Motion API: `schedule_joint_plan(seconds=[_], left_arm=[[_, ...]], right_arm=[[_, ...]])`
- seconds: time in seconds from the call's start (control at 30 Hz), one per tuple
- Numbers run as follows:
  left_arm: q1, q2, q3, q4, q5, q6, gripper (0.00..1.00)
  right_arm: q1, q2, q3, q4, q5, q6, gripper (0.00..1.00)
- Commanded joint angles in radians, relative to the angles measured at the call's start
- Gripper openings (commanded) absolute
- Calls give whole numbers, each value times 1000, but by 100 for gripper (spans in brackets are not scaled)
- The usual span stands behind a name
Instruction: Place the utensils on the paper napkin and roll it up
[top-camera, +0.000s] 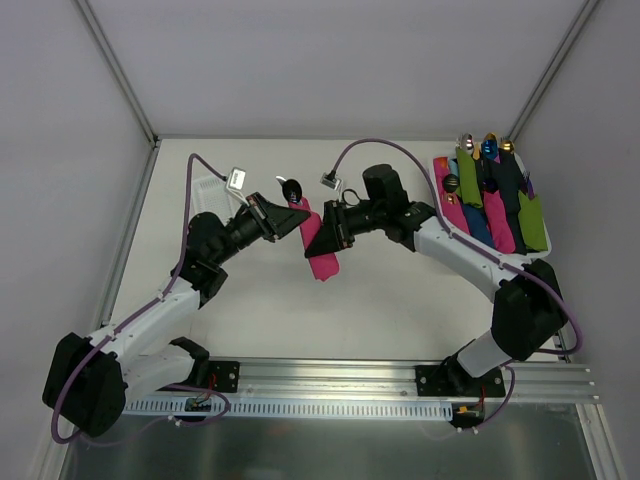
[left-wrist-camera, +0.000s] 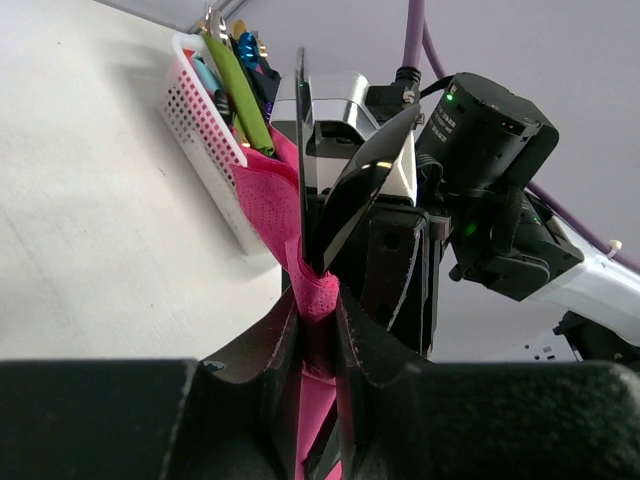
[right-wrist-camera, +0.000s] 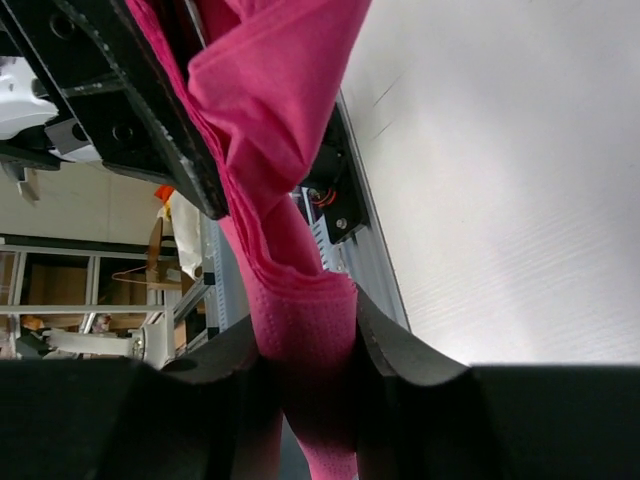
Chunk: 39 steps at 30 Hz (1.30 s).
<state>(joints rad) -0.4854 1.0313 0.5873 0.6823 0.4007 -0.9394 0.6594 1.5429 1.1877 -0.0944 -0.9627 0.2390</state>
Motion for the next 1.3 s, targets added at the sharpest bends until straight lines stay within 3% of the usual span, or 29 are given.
schedule_joint_plan(seconds=[0.0,0.03,0.1,0.2,0.37,0.57,0.73,1.0,1.27], left_arm=[[-7,9,25,98,27,-10,0],[-7,7,23,103,29,-12,0],[-7,3,26,102,29,-10,0],[-5,-22,43,31,12,22,0],[-1,-51,77,-102,-22,92,0],[1,-43,89,-159,-43,102,0],[-1,-33,94,-170,-46,99,0],[-1,-25,92,-138,-30,74,0],[1,-13,89,-81,7,45,0]], right_arm=[[-1,-26,1,130,-99,71,29],[-1,-23,1,128,-97,74,30],[-6,-26,-3,101,-55,62,43],[-32,-35,29,-80,66,-65,52],[-115,-116,58,-229,283,-194,58],[-129,-211,142,-343,528,-351,63],[-103,-241,217,-409,571,-389,61],[29,-213,204,-421,545,-402,43],[43,-152,185,-393,509,-389,44]])
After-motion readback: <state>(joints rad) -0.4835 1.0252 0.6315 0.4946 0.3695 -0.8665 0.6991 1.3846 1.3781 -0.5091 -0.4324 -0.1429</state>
